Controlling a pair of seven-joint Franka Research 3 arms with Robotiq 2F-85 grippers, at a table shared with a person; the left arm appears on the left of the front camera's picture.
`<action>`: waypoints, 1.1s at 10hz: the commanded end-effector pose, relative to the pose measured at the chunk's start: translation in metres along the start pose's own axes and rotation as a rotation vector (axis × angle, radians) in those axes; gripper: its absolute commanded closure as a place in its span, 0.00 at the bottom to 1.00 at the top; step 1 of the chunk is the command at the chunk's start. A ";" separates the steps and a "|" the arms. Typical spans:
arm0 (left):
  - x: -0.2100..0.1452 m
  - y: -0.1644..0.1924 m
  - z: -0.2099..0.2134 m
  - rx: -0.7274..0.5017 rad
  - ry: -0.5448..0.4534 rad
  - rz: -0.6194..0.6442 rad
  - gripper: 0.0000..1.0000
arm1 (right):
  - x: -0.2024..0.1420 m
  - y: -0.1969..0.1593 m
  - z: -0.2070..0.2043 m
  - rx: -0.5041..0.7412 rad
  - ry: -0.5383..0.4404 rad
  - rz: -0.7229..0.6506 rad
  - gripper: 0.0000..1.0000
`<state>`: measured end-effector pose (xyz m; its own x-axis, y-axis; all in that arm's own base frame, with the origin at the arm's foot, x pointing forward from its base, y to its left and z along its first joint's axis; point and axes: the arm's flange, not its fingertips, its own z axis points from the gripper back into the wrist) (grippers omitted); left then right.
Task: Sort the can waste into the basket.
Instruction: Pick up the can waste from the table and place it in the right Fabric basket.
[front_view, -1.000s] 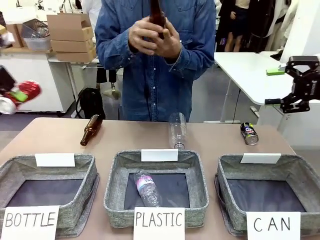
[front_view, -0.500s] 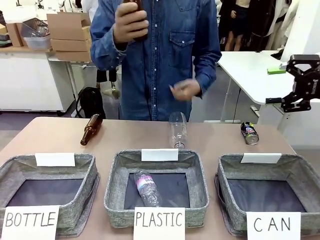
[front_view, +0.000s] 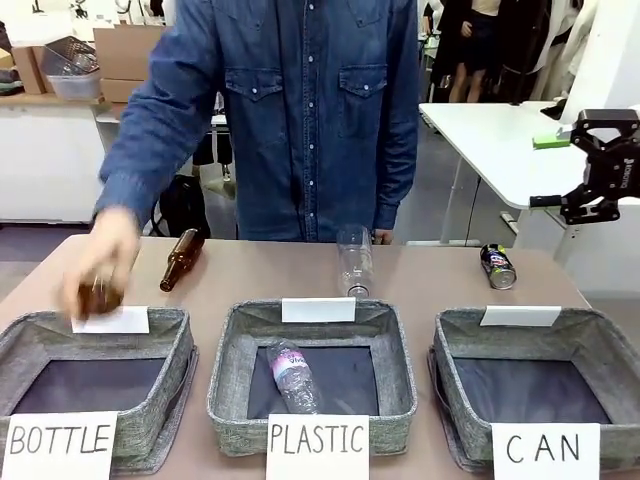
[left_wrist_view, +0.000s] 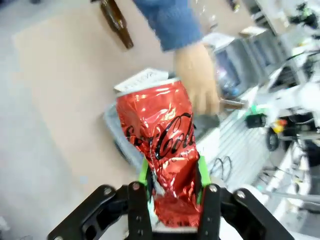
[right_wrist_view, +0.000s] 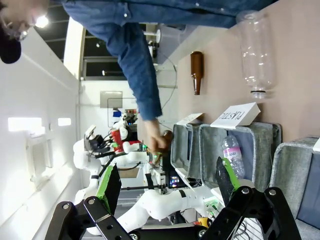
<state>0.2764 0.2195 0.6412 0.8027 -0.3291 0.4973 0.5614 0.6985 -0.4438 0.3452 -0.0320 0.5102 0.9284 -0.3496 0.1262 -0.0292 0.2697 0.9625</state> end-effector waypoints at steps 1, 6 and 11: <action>-0.033 0.019 0.071 -0.017 -0.020 0.032 0.60 | 0.002 0.001 -0.002 0.026 -0.008 0.019 0.00; -0.051 -0.003 0.060 -0.032 0.023 -0.028 0.60 | 0.002 0.001 -0.002 0.026 -0.008 0.019 0.00; 0.017 -0.077 -0.044 -0.352 0.257 -0.331 0.60 | -0.006 0.027 0.042 0.002 -0.072 0.154 0.00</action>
<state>0.2457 0.1724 0.6567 0.6412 -0.5989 0.4798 0.7561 0.3864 -0.5282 0.3413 -0.0403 0.5209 0.9168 -0.3596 0.1734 -0.0688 0.2855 0.9559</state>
